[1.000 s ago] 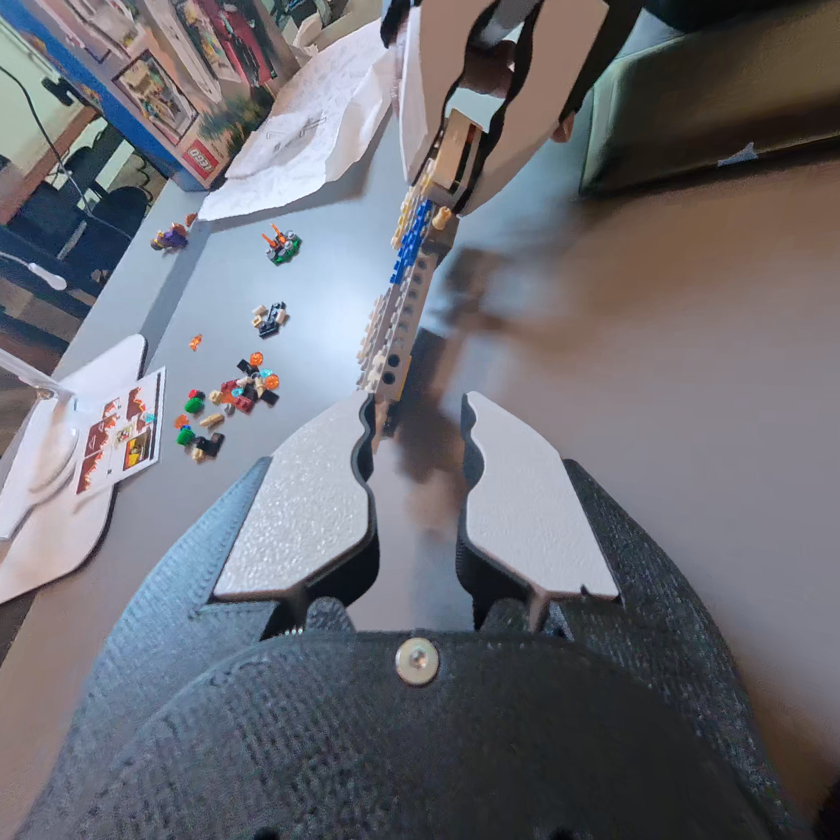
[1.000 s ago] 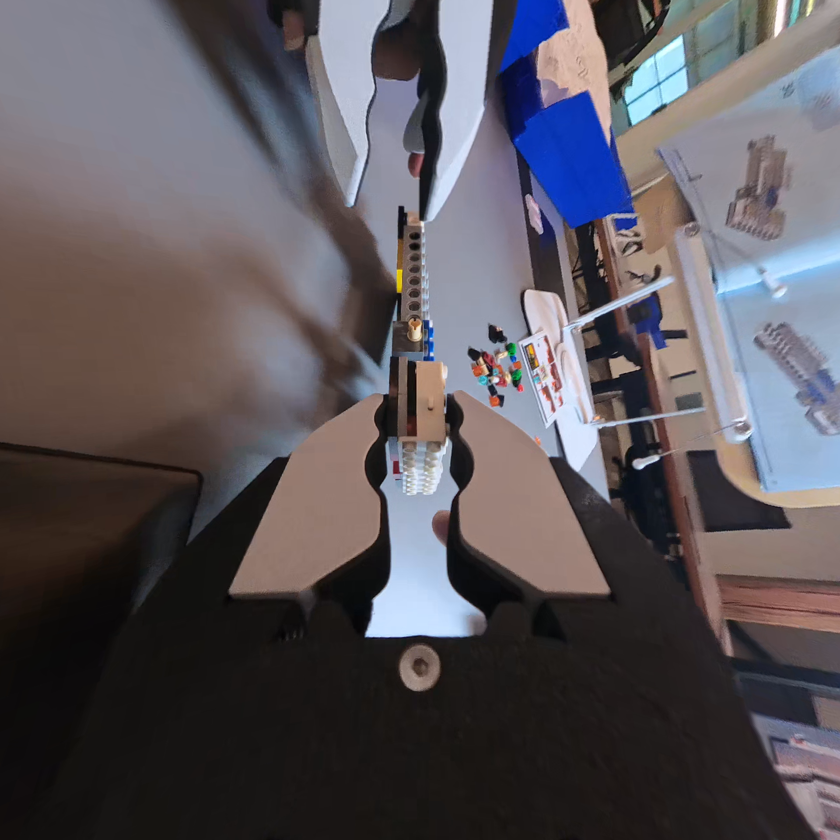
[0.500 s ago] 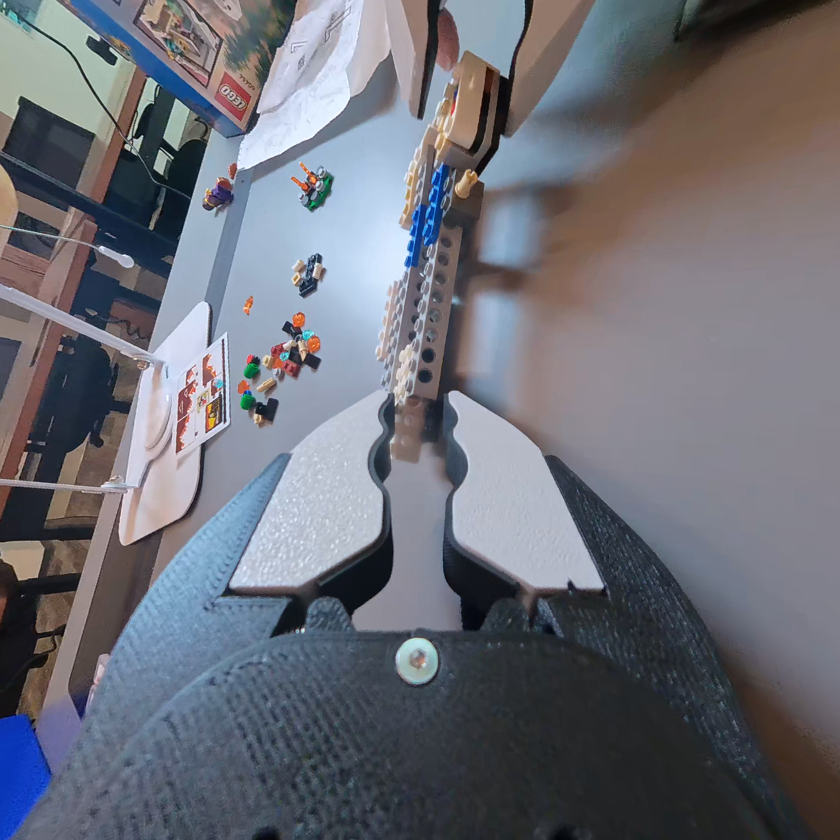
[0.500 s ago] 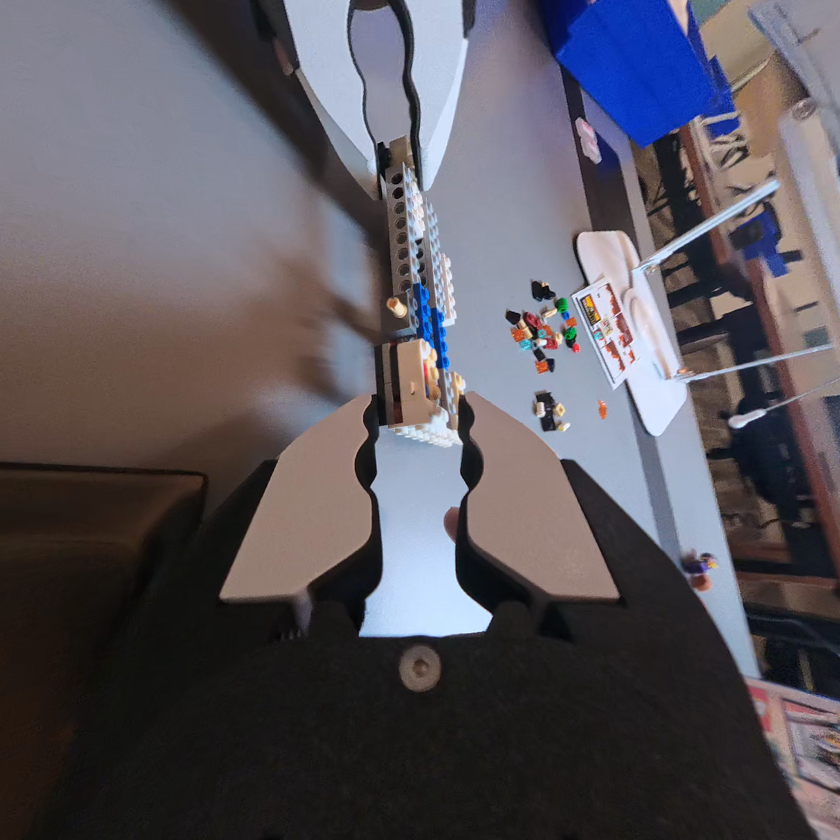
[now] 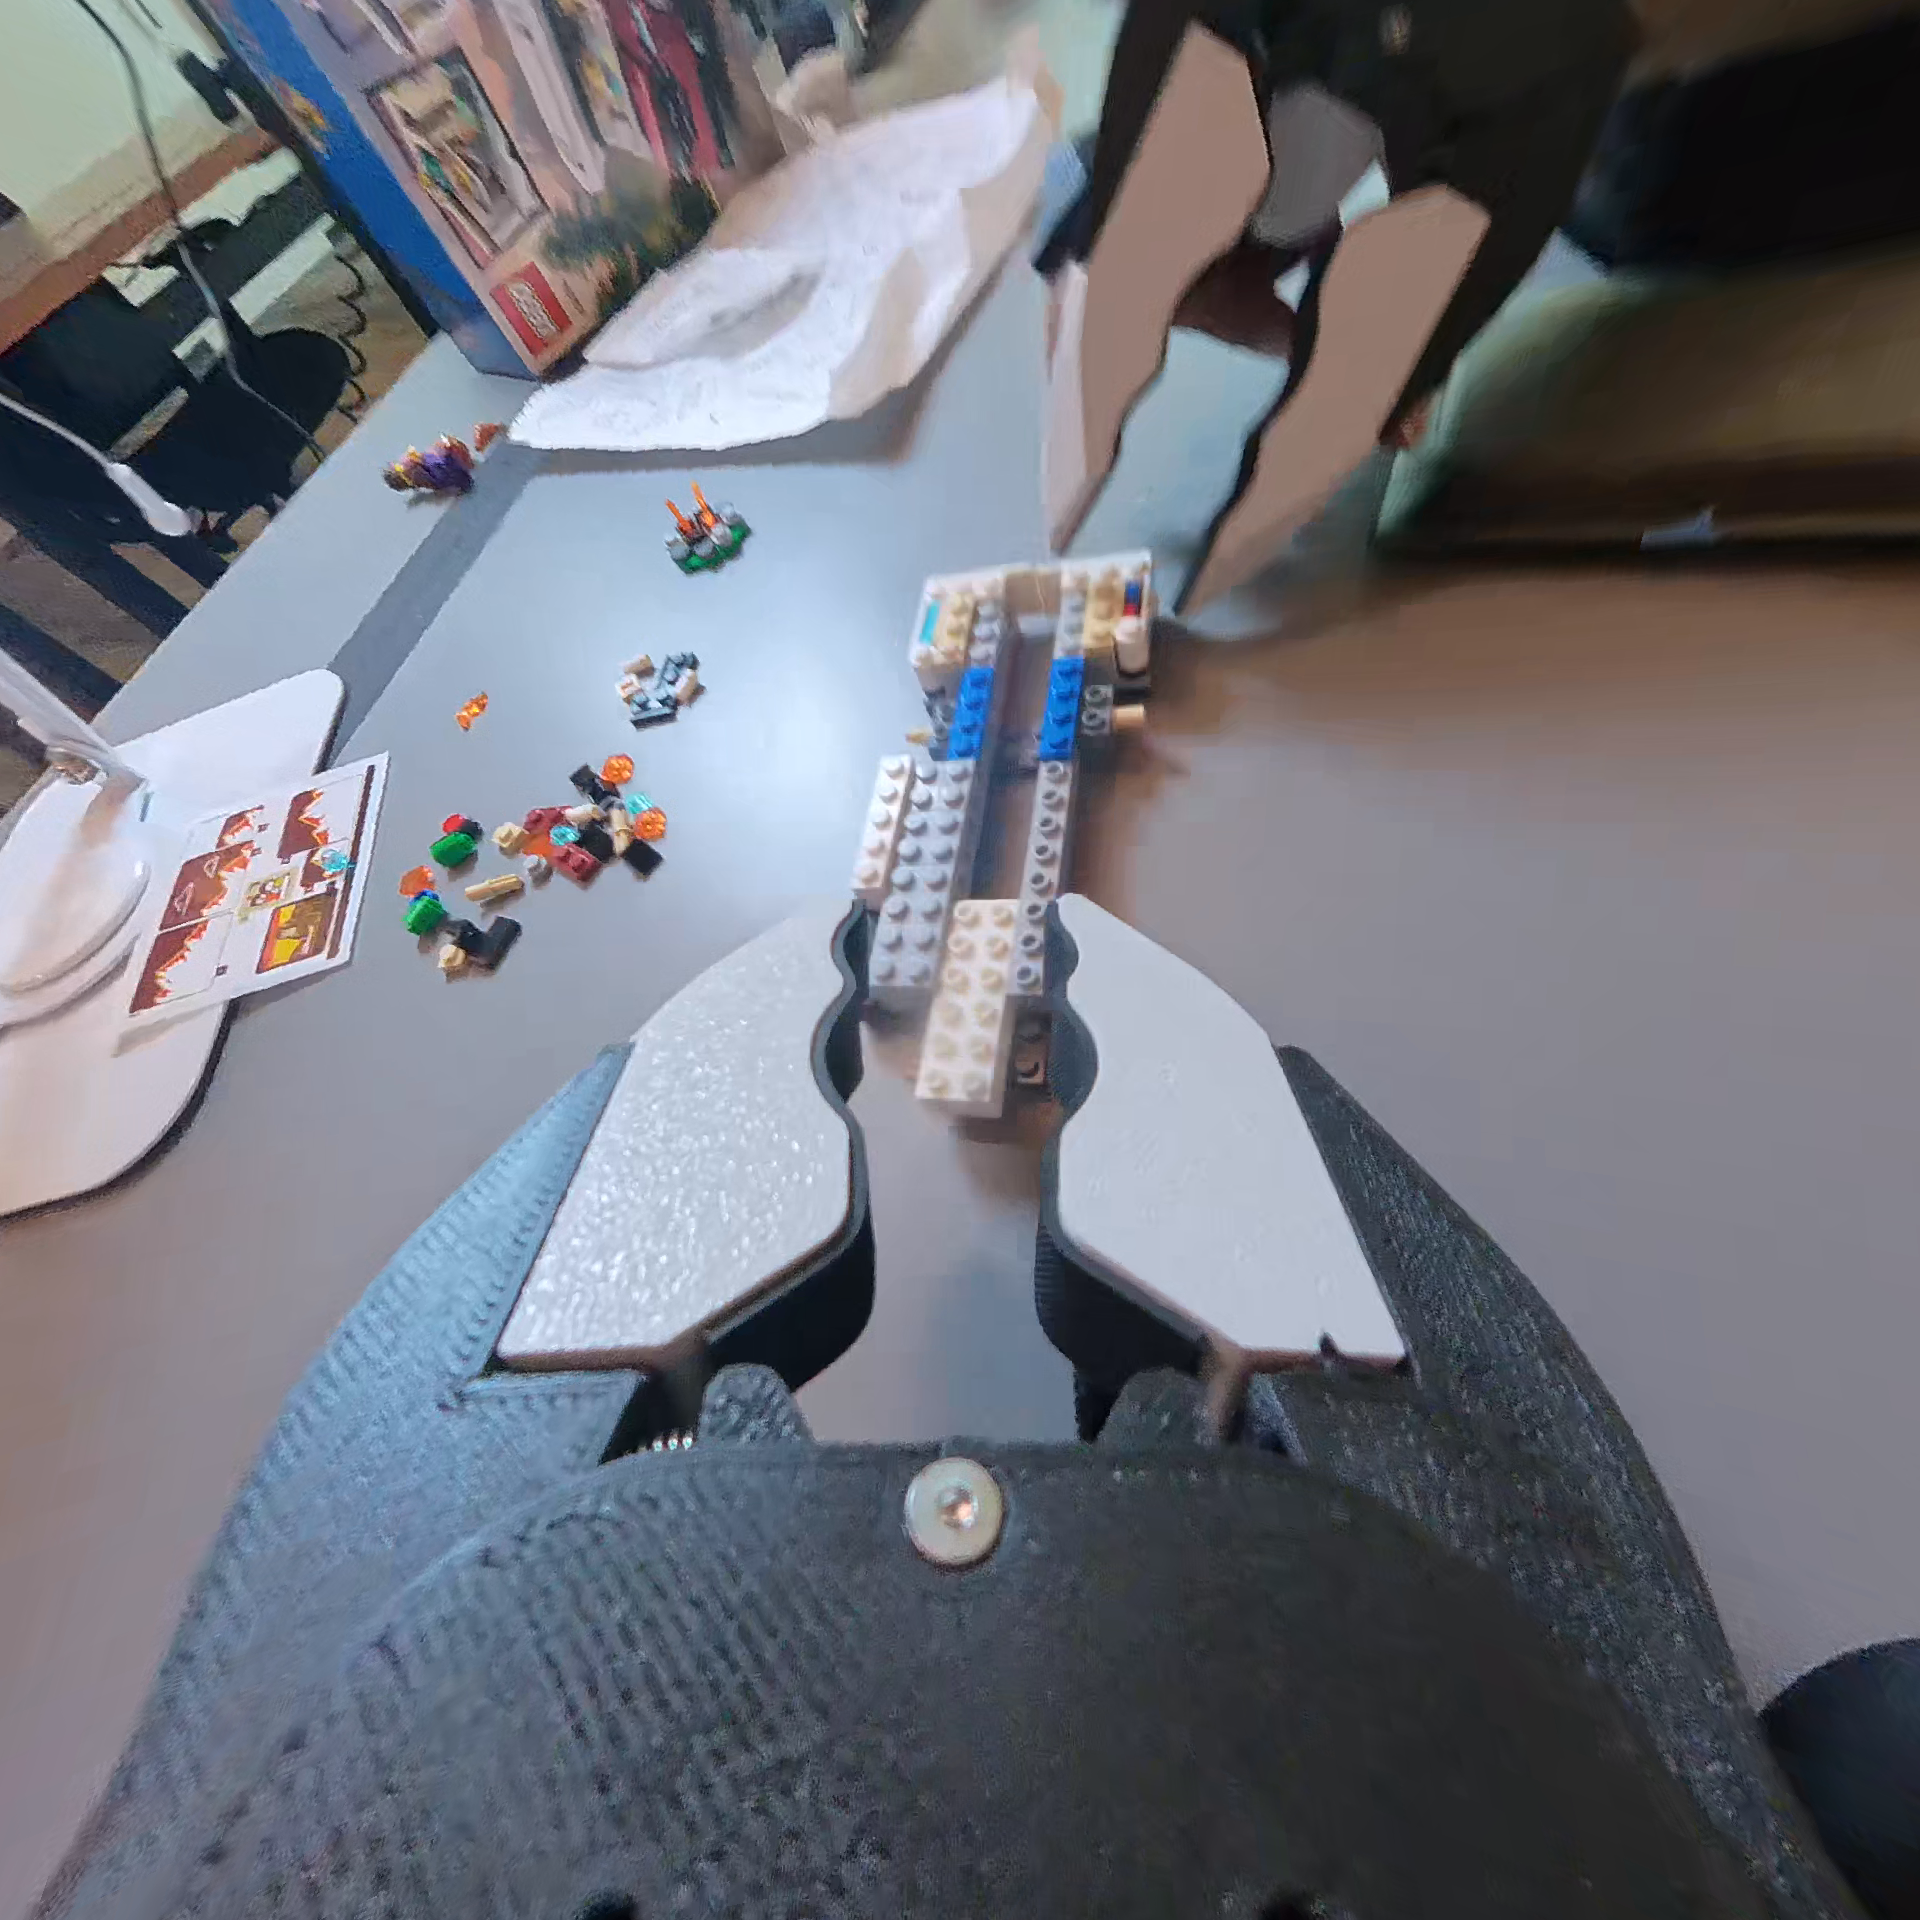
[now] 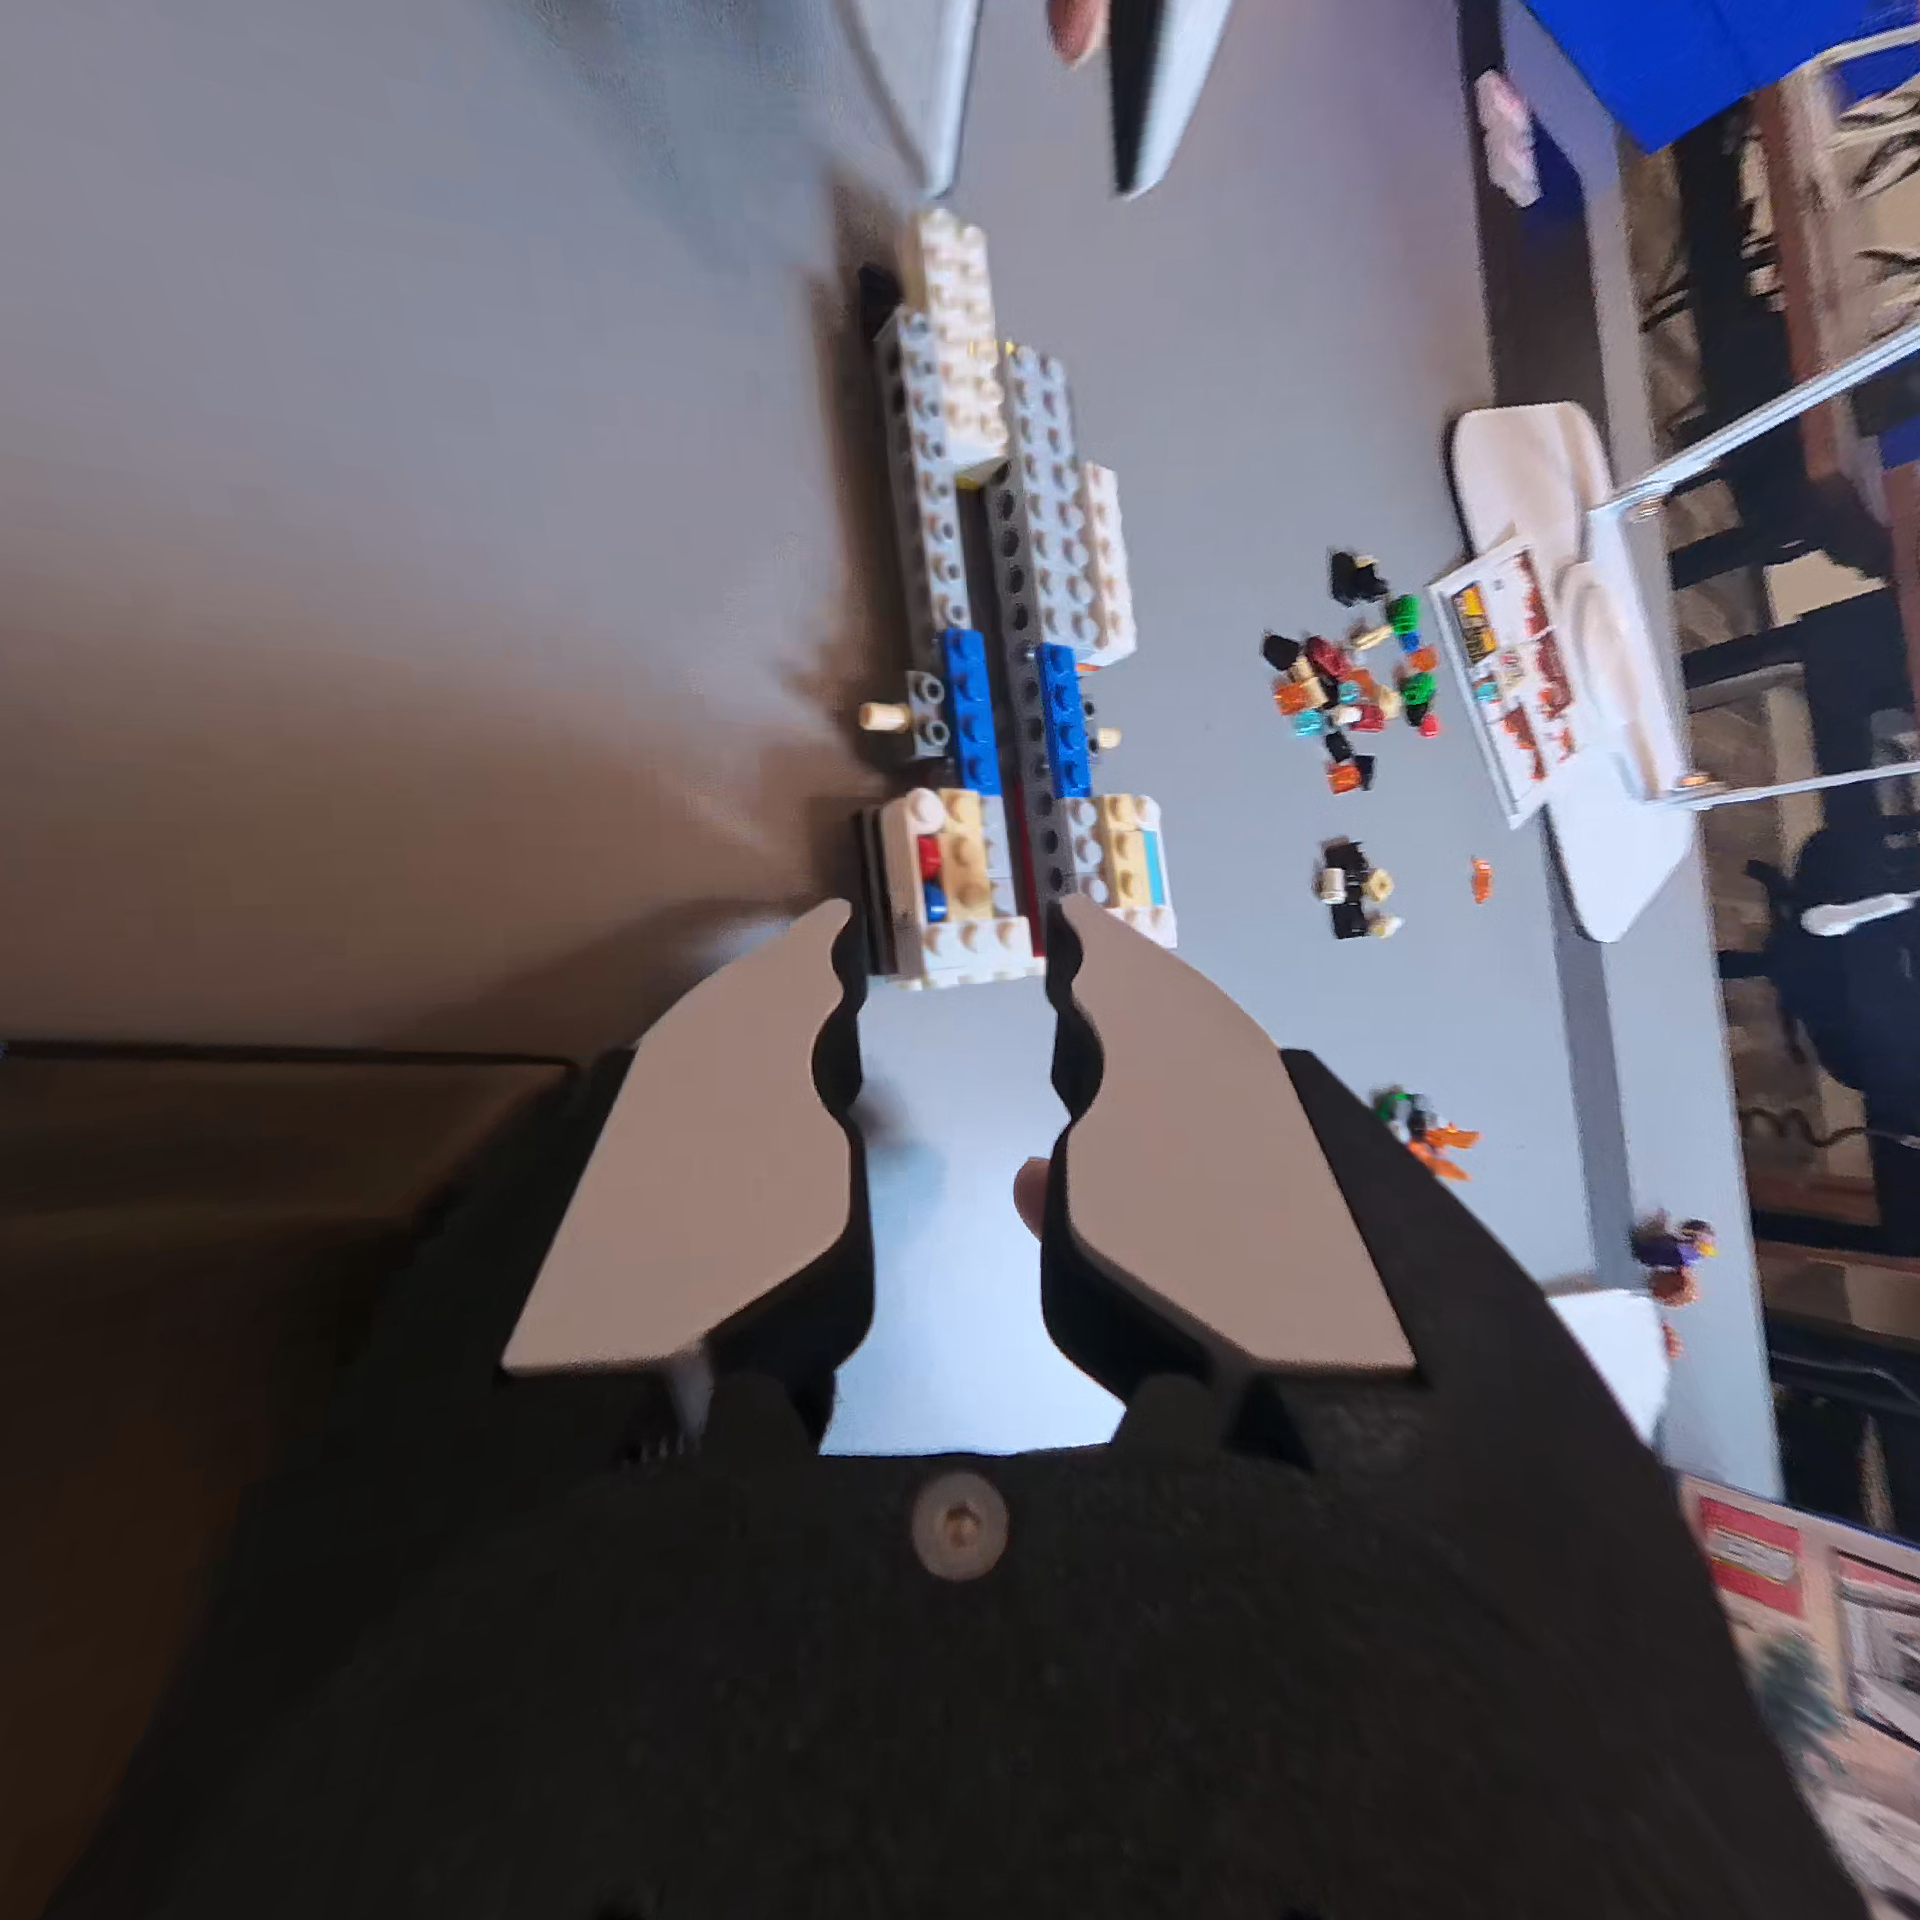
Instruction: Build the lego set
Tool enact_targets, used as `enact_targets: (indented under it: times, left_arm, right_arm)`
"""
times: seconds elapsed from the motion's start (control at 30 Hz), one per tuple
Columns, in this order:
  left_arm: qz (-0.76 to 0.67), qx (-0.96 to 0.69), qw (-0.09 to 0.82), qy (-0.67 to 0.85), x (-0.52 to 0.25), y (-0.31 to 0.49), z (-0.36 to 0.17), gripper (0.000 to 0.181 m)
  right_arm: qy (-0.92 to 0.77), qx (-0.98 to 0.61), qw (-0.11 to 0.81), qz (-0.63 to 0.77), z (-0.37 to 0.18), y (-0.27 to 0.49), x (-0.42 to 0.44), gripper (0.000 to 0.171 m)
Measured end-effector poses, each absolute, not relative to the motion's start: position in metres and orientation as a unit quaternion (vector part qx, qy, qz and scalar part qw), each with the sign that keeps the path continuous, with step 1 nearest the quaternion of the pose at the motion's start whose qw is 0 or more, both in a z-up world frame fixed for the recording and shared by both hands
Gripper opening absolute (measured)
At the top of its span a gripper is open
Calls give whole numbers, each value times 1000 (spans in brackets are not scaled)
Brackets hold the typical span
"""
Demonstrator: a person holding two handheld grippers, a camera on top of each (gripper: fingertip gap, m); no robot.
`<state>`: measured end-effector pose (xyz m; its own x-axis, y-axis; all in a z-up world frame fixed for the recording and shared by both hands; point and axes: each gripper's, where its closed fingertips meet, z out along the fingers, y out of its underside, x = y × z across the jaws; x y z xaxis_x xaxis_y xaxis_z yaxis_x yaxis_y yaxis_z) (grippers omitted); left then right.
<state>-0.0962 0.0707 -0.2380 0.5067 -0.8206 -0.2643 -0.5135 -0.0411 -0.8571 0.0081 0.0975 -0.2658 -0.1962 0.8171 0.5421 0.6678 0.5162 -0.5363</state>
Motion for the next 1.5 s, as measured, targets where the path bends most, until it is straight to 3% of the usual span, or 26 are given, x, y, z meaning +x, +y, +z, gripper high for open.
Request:
enact_targets:
  times: [0.1,0.17,0.4,0.63,0.77,0.9,1.0,1.2,1.37,1.5]
  left_arm:
    - [-174,-701,553,415,-104,81,-215,31]
    - [-160,-694,594,373,-114,94,-196,29]
    - [-8,-699,662,269,-171,181,-129,31]
    - [111,-719,649,220,-224,290,-77,34]
    - [146,-751,599,237,-240,329,-96,35]
    - [145,-740,608,248,-242,336,-104,3]
    - [123,-729,630,239,-242,335,-104,3]
    - [17,-712,679,179,-242,329,-99,2]
    - [11,-703,690,174,-239,328,-98,2]
    - [3,-700,694,171,-240,327,-97,2]
  right_arm:
    - [-725,-515,412,197,-237,90,3,39]
    - [-669,-533,467,225,-199,112,-5,38]
    - [-516,-559,622,184,-84,249,-52,54]
    - [-441,-578,682,75,-31,389,-99,77]
    - [-412,-596,687,53,-27,430,-107,84]
    - [-396,-603,688,76,-36,443,-113,82]
    - [-373,-594,706,101,-32,445,-111,75]
    - [-361,-592,713,106,-27,452,-110,78]
    - [-378,-593,703,109,-34,450,-117,54]
    - [-381,-597,696,120,-34,448,-117,49]
